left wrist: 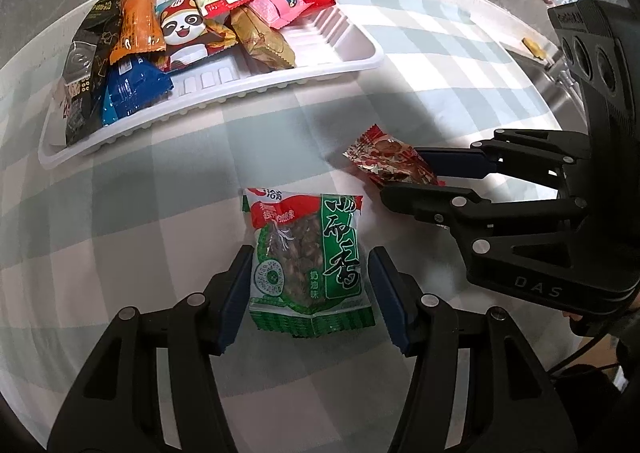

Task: Organize snacks
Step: 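Grasp green seed packet with left tool while right tool grasps red heart-print packet, then carry green packet to tray with left tool while right tool carries heart packet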

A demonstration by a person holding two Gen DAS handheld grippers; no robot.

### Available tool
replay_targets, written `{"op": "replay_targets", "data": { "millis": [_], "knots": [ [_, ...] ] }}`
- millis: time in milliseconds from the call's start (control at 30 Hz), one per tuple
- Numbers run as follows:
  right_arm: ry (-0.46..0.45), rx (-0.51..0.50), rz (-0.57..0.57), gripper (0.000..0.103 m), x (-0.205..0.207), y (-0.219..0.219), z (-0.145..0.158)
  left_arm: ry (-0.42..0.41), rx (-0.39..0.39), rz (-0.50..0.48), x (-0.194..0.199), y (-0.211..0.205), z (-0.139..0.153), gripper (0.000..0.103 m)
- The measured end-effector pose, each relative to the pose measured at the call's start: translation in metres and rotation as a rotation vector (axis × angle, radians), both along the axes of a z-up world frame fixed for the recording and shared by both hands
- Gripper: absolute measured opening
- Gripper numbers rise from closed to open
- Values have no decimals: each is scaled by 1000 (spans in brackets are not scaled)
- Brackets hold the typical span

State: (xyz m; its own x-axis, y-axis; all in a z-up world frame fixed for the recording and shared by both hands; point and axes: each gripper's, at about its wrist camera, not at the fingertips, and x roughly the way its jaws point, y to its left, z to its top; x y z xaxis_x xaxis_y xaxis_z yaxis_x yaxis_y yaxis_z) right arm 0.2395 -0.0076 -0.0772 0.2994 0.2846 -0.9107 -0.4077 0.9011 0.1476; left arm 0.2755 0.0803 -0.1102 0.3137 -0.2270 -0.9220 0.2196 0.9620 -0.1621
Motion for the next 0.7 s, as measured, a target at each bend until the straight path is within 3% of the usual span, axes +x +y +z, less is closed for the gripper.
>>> {"op": "replay_targets", "data": {
  "millis": [100, 300, 700],
  "knots": [
    [-3, -5, 3, 36, 0, 1, 0, -9, 8, -9, -1, -2, -1, 54],
    [2, 6, -1, 35, 0, -1, 0, -30, 11, -5, -1, 2, -1, 33],
    [27, 77, -44, 34, 0, -14, 5, -35, -16, -6, -5, 5, 1, 31]
  ]
}}
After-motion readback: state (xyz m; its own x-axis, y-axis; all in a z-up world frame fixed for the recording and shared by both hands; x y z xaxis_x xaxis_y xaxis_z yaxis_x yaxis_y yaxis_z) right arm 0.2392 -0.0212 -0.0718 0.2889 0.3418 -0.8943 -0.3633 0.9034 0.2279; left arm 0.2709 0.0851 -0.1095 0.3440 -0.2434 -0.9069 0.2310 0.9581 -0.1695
